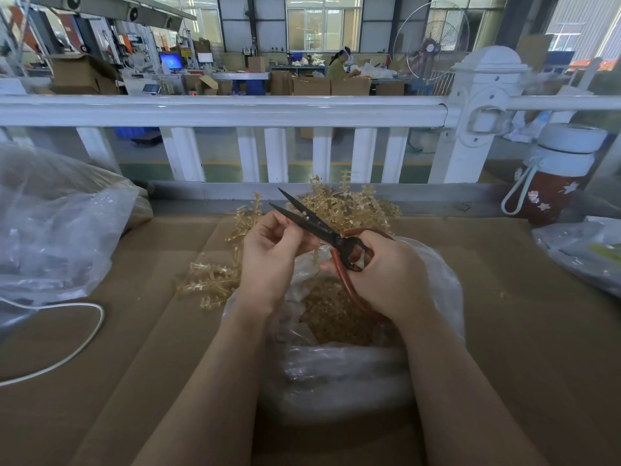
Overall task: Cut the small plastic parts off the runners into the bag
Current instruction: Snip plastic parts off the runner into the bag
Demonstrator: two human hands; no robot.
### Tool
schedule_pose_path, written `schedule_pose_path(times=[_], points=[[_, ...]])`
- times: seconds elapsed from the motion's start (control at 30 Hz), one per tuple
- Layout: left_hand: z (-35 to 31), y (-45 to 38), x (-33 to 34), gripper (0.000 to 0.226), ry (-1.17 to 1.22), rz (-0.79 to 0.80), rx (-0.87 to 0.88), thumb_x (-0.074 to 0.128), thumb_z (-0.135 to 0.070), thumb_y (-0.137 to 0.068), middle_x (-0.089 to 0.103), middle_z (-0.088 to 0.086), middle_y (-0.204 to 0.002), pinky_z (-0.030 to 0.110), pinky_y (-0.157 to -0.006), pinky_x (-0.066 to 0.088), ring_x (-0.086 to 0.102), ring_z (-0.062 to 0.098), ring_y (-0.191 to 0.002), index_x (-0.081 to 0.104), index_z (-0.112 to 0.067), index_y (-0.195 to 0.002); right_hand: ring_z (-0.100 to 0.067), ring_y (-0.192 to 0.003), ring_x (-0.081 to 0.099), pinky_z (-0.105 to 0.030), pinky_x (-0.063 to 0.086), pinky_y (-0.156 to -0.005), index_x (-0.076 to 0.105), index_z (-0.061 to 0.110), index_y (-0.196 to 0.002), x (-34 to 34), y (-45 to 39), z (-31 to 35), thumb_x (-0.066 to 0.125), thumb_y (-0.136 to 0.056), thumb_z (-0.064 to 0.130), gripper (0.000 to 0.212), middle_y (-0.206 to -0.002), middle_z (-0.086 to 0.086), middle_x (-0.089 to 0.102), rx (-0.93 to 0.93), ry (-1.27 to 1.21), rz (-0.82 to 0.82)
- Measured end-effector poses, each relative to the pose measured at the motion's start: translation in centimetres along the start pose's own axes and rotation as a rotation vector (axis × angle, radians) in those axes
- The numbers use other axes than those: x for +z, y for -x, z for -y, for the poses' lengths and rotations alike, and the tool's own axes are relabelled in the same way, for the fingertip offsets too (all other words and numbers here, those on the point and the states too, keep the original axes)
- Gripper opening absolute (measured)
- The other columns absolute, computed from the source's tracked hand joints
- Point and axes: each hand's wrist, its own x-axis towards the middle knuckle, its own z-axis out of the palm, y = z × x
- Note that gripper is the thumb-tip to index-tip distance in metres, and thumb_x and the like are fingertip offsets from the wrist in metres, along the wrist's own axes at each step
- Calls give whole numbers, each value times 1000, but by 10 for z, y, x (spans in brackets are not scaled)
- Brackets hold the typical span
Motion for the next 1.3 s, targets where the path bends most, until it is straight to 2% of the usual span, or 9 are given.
schedule_pose_path(times=[0.17,0.37,0.53,0.67,0.8,1.0,1.13,1.3], points=[[0,0,0,12,28,42,-36,52,0,-99,73,4,-84,26,-72,55,65,13,-69,61,7,-96,17,-65,46,-4,29,-58,65,38,-90,-1,-1,2,49,-68,91,59,-68,33,48,9,2,0],[-4,1,1,13,22,25,-12,54,4,-96,73,3,-85,29,-75,57,69,17,-74,64,-4,-94,17,-66,47,-3,30,-59,68,36,-93,0,-2,-1,57,-70,87,57,-69,32,52,18,6,5],[-6,3,2,15,24,14,-10,53,4,-97,73,4,-83,25,-72,56,70,15,-72,64,-5,-91,13,-69,52,-7,36,-60,71,35,-94,0,-2,-2,58,-70,86,58,-73,27,60,9,-47,21],[-6,4,2,20,20,6,-14,51,1,-98,73,2,-82,24,-71,56,68,11,-70,66,-10,-90,15,-67,50,-6,32,-58,70,37,-94,-2,-1,0,56,-67,87,58,-68,33,52,10,-71,28],[-5,3,1,20,26,13,-23,51,0,-99,72,4,-82,25,-71,56,67,12,-69,66,-10,-90,21,-68,50,-2,31,-54,70,39,-95,-3,-1,-1,61,-69,84,53,-68,36,51,8,-53,34],[-4,3,-1,18,18,33,-16,50,1,-99,72,3,-84,28,-73,57,67,14,-71,65,-8,-93,17,-69,50,-4,31,-60,72,37,-96,-2,-1,-2,64,-70,82,52,-70,34,53,12,-68,32],[-5,3,-1,16,-11,38,5,52,1,-98,72,4,-82,28,-71,57,67,14,-68,65,-6,-95,21,-69,49,-1,31,-54,68,41,-96,-2,0,-1,62,-71,84,50,-69,36,52,9,-38,28],[-7,5,3,18,-50,76,38,53,6,-96,70,-4,-72,26,-68,57,65,11,-63,66,-7,-93,20,-69,49,-1,33,-55,63,41,-93,-3,1,0,55,-72,85,50,-69,34,51,-4,-47,-6]])
